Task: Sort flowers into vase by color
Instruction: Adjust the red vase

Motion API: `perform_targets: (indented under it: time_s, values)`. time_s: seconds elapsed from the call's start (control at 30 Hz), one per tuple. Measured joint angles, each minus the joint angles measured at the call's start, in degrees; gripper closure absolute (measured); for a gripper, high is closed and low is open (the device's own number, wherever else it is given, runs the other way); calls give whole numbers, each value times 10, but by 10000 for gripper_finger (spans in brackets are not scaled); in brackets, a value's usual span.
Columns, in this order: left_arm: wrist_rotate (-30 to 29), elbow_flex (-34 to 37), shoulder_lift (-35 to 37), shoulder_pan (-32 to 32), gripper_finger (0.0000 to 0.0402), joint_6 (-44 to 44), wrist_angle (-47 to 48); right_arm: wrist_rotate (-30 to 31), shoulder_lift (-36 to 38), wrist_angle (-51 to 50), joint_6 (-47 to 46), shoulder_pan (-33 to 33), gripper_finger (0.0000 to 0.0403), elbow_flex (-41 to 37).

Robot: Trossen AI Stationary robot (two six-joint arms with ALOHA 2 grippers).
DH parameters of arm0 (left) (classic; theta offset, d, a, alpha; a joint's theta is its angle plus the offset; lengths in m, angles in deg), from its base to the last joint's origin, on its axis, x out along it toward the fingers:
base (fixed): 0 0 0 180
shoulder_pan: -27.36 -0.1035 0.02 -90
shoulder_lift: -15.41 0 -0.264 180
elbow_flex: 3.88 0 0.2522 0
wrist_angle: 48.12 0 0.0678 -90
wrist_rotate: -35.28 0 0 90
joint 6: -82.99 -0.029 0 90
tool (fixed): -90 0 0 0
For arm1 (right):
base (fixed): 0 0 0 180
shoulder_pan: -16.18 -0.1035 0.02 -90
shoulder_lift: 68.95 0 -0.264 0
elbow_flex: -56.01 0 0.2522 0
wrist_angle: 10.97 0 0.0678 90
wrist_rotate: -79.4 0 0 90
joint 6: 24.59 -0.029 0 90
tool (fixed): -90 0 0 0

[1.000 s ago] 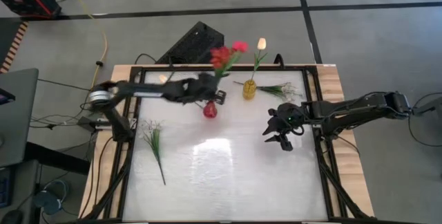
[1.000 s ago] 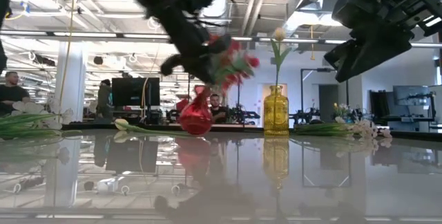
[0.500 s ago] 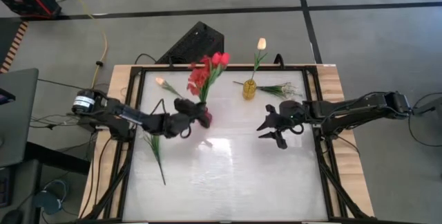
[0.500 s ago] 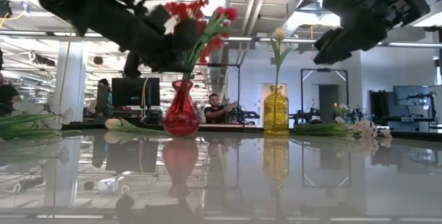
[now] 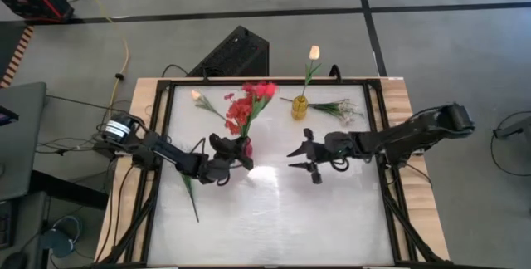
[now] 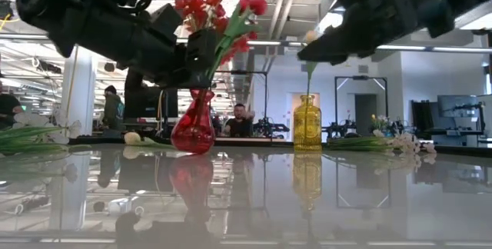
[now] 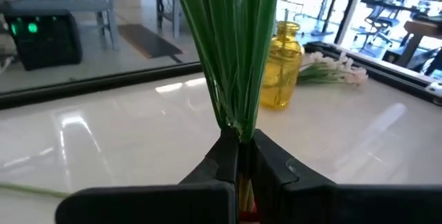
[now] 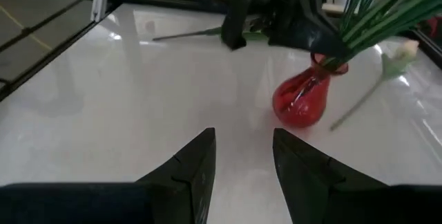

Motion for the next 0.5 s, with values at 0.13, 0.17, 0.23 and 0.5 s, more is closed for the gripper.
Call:
perform_targets:
  time_s: [0.13, 0.17, 0.23, 0.5]
  values:
    - [-47, 1, -5, 25, 401, -20, -13, 1, -80, 108, 8, -1, 232, 0]
    - [-60, 1, -5, 31, 401, -20, -13, 1, -99, 134, 8, -1, 232, 0]
    - [-72, 1, -5, 41, 395, -26, -14, 1, -141, 197, 8, -1, 232, 0]
    - [-68, 1, -2, 64, 354, -64, -14, 1, -292, 305, -11, 0, 232, 48]
